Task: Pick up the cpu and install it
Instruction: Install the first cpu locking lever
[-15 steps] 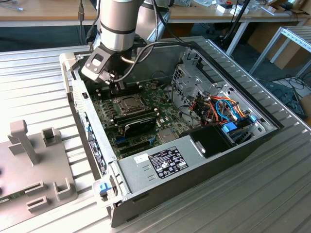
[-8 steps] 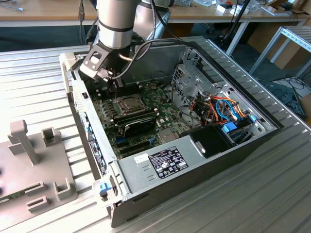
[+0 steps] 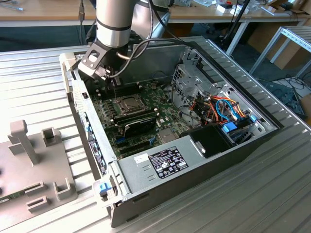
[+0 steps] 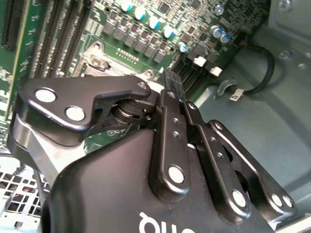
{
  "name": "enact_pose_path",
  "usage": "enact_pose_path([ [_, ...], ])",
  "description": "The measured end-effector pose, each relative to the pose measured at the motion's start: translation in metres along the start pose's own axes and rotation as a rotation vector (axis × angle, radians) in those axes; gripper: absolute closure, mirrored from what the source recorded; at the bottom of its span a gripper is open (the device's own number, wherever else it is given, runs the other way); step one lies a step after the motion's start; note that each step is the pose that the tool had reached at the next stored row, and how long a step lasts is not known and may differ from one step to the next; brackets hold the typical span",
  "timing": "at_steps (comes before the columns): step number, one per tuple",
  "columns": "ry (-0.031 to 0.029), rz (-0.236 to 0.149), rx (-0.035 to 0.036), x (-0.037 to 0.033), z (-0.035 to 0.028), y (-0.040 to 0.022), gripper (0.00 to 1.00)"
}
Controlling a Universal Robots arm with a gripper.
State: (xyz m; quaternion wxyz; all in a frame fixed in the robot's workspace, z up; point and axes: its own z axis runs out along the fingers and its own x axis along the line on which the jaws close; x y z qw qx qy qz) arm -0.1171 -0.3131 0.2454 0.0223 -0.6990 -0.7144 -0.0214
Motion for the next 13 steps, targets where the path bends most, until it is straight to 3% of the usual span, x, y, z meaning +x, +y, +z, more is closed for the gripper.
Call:
enact_pose_path([
  [4, 0.0054, 0.000, -0.0002, 0.0024, 0.0006, 0.0001, 0.89],
  [7, 0.0142, 0.000, -0.0006, 0.0027, 0.0011, 0.0001, 0.89],
  [13, 0.0148, 0.000, -0.0003, 0.0024, 0.0023, 0.0030, 0.89],
])
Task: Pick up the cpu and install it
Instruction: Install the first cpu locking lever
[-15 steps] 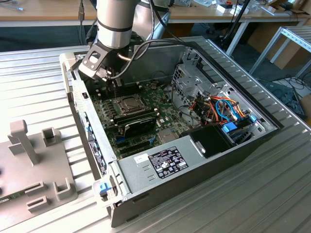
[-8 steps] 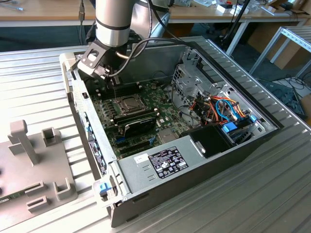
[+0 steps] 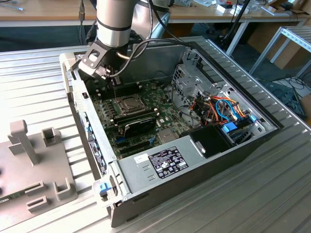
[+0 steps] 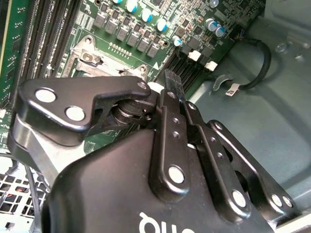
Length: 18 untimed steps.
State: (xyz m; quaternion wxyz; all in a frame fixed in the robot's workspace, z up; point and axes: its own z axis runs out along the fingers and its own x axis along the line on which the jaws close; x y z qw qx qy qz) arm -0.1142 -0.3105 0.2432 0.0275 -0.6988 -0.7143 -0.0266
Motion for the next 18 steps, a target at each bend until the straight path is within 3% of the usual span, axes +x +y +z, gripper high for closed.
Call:
enact_pose_path([
  [8, 0.0004, 0.000, 0.0000, -0.0004, 0.0028, 0.0092, 0.89],
  [12, 0.0019, 0.000, 0.0000, -0.0008, 0.0048, 0.0177, 0.89],
  [18, 0.0038, 0.000, 0.0012, -0.0009, 0.0057, 0.0201, 0.89],
])
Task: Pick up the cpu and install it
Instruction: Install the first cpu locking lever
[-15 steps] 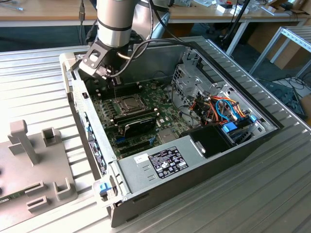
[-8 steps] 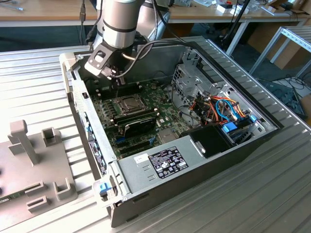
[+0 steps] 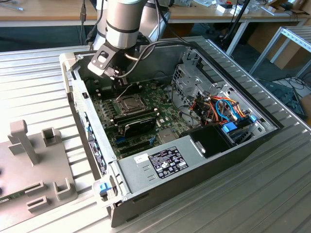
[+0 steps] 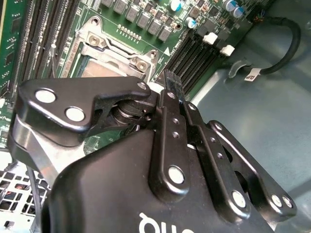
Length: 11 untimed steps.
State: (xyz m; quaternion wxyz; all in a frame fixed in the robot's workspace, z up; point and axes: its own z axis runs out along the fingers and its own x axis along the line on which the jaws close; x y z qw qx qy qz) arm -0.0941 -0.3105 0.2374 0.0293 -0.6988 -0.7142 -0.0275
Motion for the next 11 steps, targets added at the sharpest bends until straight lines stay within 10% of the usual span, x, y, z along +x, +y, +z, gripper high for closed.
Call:
enact_pose_path([
  [4, 0.0174, 0.000, 0.0023, -0.0008, 0.0025, 0.0071, 0.89],
  [11, 0.0185, 0.001, 0.0043, -0.0012, 0.0034, 0.0138, 0.89],
])
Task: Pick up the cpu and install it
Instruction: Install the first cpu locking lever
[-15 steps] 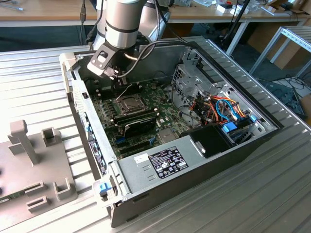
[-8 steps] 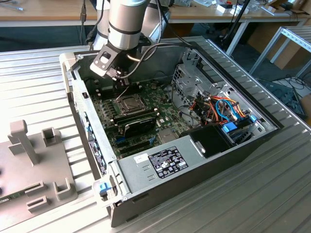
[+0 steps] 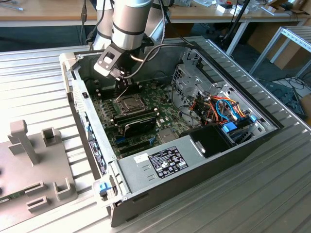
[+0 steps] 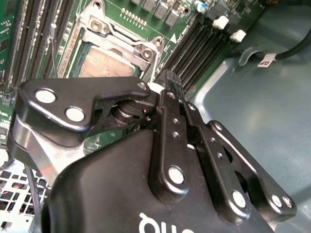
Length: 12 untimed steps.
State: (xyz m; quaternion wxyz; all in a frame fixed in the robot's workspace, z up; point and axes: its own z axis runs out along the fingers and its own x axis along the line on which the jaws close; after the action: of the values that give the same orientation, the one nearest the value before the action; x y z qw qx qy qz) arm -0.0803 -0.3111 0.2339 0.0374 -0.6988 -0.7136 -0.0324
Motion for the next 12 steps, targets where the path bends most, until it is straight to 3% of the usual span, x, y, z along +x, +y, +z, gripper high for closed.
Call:
enact_pose_path([
  [6, 0.0001, 0.000, -0.0003, -0.0008, 0.0001, 0.0001, 0.89],
  [12, -0.0059, 0.000, 0.0001, -0.0025, -0.0023, 0.0001, 0.89],
])
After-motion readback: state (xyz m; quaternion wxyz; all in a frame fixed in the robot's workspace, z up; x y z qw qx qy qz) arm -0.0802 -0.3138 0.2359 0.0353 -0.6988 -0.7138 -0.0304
